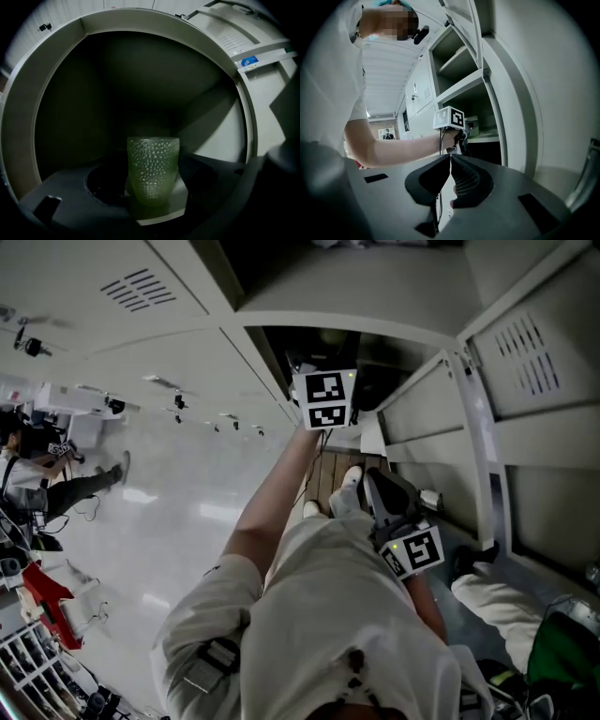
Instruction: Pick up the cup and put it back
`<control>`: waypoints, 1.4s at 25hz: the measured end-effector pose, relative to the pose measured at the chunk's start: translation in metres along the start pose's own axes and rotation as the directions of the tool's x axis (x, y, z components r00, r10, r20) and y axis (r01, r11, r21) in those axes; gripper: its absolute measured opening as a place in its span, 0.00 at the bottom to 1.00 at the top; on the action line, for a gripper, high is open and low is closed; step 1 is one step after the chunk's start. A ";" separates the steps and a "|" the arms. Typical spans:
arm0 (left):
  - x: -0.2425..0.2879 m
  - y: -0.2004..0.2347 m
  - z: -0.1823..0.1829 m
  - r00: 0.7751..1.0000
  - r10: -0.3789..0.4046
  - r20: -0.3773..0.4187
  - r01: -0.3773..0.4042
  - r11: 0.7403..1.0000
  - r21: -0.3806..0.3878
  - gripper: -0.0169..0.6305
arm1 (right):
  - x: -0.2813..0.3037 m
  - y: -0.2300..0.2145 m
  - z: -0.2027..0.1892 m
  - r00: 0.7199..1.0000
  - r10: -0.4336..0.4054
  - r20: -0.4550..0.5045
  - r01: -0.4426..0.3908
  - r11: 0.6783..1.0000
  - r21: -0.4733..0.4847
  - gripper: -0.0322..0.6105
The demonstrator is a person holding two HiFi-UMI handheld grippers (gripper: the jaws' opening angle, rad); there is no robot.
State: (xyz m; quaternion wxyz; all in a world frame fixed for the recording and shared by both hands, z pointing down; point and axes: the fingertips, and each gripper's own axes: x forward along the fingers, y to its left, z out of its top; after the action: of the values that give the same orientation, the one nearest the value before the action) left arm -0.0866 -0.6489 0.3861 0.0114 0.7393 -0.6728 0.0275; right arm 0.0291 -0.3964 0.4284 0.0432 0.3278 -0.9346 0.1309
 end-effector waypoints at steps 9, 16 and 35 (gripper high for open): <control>-0.042 -0.014 0.020 0.996 -0.059 0.065 0.060 0.998 -0.022 0.54 | -0.006 0.018 -0.001 0.999 0.023 0.024 -0.023 1.000 -0.006 0.09; -0.113 -0.017 0.032 0.984 -0.158 0.086 0.159 0.987 -0.001 0.54 | -0.016 0.051 -0.005 0.998 0.038 0.043 -0.038 0.999 -0.016 0.09; -0.325 0.015 0.001 0.974 -0.225 0.036 0.228 0.969 -0.098 0.54 | -0.078 0.143 -0.043 0.998 -0.029 0.046 0.030 0.999 -0.023 0.09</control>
State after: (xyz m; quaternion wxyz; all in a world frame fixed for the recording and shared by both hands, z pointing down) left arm -0.1313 -0.3269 0.3665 0.0438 0.8099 -0.5847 -0.0174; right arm 0.0007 -0.2299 0.4260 0.0274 0.3441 -0.9319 0.1118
